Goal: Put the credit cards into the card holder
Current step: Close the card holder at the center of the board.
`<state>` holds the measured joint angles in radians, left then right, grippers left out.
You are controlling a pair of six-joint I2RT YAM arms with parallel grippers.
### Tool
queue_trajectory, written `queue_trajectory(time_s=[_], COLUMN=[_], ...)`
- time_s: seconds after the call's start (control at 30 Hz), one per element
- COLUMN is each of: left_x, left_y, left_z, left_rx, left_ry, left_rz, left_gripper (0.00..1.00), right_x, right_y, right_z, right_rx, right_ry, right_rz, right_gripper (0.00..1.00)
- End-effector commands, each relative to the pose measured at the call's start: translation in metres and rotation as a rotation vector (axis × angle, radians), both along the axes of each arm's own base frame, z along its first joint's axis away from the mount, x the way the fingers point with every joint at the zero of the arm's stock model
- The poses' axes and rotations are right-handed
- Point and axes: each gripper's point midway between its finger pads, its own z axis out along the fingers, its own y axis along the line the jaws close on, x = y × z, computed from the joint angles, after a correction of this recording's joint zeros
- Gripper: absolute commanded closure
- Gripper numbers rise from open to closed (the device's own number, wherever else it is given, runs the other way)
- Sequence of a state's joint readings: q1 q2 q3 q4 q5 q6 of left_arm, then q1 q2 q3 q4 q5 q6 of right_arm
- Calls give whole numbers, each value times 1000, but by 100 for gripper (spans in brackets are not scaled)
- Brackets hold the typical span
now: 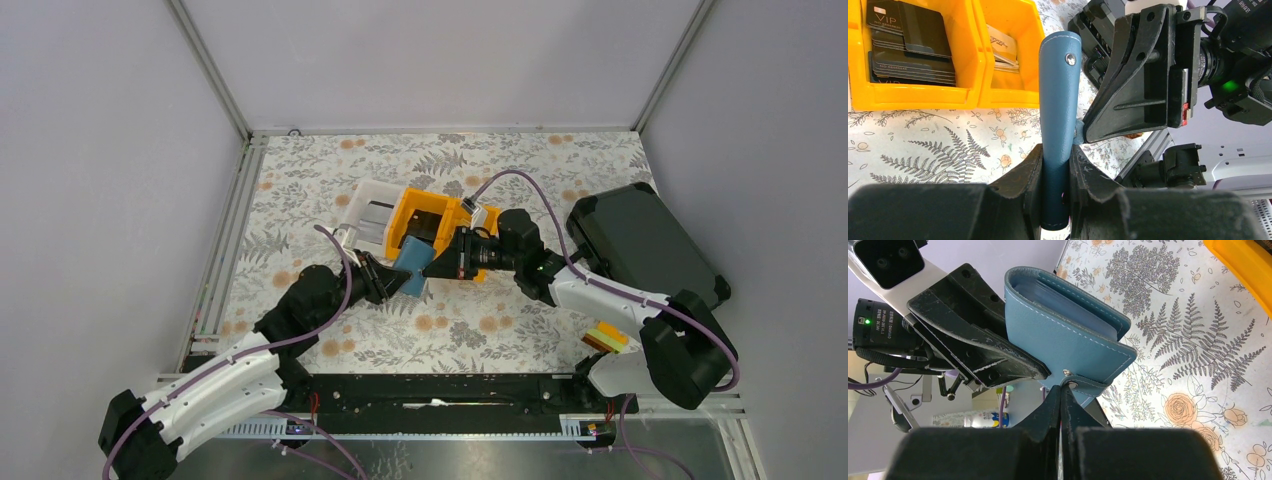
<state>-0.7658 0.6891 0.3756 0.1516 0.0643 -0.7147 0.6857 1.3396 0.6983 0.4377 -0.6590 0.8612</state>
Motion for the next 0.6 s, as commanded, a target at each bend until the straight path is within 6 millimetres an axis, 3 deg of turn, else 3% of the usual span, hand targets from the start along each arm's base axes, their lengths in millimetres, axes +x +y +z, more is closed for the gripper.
queue_trajectory(time_s=[0.0, 0.57], left_x=[-2, -1], left_y=[-7, -7], left_z=[18, 9], left_rx=[-26, -4], left_ry=[-31, -3], left_rz=[-25, -16], left_gripper=[100, 100], right_x=[-5, -4], right_y=[12, 10], right_z=[47, 53], right_rx=[130, 135], right_ry=[-137, -168], right_rz=[55, 40], right_gripper=[100, 100])
